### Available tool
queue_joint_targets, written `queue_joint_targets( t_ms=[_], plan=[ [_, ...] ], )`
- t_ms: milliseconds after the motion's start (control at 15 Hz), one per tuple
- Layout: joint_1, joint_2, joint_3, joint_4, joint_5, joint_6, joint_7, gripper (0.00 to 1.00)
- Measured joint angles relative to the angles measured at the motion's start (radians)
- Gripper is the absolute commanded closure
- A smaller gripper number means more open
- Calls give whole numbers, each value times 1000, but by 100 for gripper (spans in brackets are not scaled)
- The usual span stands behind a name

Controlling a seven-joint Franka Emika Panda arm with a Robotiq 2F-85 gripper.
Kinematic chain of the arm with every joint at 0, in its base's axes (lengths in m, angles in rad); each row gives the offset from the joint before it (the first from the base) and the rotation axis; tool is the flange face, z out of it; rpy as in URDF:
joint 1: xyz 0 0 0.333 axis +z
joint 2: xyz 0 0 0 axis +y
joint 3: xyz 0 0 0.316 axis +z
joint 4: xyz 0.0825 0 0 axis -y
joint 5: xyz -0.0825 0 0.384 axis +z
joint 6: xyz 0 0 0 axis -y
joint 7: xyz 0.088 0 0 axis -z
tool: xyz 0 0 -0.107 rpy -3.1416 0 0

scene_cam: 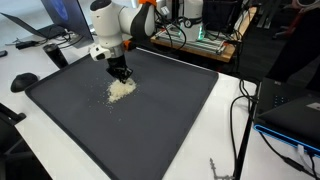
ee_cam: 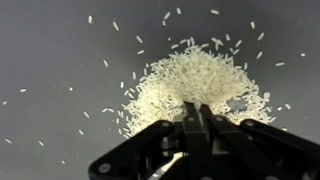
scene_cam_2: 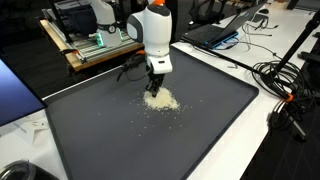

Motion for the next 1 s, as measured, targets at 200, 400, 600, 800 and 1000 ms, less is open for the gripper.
queue_joint_targets(
  t_ms=[200, 400, 600, 800, 1000],
  plan=[
    [-8, 0, 5, 0, 0, 1, -1, 93],
    [-8, 0, 5, -1, 0, 1, -2, 93],
    [-10, -2, 6, -2, 0, 1, -2, 93],
    [-11, -4, 6, -3, 0, 4, -2, 93],
    [-11, -8, 7, -3, 0, 4, -2, 67]
  ],
)
